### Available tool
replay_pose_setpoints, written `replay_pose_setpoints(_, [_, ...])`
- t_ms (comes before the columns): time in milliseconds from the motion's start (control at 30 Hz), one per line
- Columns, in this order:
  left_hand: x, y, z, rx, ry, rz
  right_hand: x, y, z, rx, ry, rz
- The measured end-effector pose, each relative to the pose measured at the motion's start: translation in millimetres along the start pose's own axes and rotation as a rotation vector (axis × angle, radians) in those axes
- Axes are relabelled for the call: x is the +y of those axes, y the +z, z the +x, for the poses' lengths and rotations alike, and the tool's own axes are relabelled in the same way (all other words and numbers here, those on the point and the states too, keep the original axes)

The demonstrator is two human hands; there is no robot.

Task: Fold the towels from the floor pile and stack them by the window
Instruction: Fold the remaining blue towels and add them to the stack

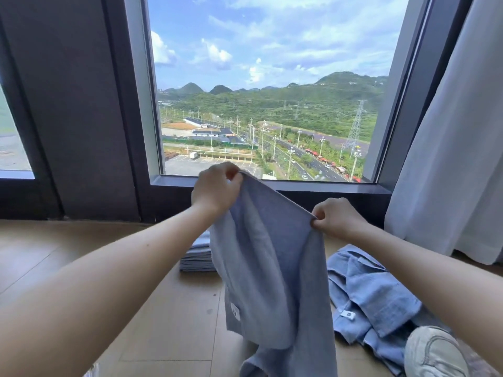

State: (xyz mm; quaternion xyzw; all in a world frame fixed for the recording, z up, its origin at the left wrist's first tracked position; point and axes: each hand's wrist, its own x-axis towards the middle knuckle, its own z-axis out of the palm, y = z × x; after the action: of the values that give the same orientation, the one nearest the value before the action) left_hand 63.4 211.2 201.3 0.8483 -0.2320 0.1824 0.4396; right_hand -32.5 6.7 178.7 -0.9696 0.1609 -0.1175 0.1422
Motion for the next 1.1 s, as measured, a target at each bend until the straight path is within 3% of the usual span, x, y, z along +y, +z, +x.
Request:
replay_pose_setpoints(67, [-14.6, -5.1, 6.5, 0.022, -0.095, 0.013, 8.3, -3.9, -0.7, 0.018, 0.044, -0.034])
replay_pose_setpoints(167, [-25.8, -2.6, 6.8, -0.112, -0.169, 0.090, 4.8, -9.6, -1.6, 0.089, 0.017, 0.009])
replay_pose_setpoints(300, [-10.0, 10.7, -9.5, -0.377, -0.030, 0.131, -13.4, -7.4, -4.1, 0.127, -0.102, 0.104])
replay_pose_setpoints(500, [12.7, 35.4, -26.0, -0.492, 0.151, 0.090, -33.2, -2.7, -6.6, 0.125, -0.240, 0.256])
replay_pose_setpoints(667, [8.9, 37.4, -22.9, -0.389, 0.136, 0.034, -33.2, -0.8, -6.1, 0.163, -0.241, 0.256])
replay_pose_setpoints(833, [9.9, 29.9, -22.0, -0.274, 0.106, -0.102, -20.9, 1.9, -4.0, 0.052, -0.124, 0.102])
replay_pose_setpoints(967, [0.6, 20.2, -13.5, -0.177, 0.009, -0.068, -5.0, -0.3, -1.5, 0.012, 0.035, 0.002])
replay_pose_setpoints(1100, [-15.5, 14.4, -2.5, -0.131, -0.136, 0.025, -1.8, -3.4, -0.6, 0.059, 0.082, -0.135])
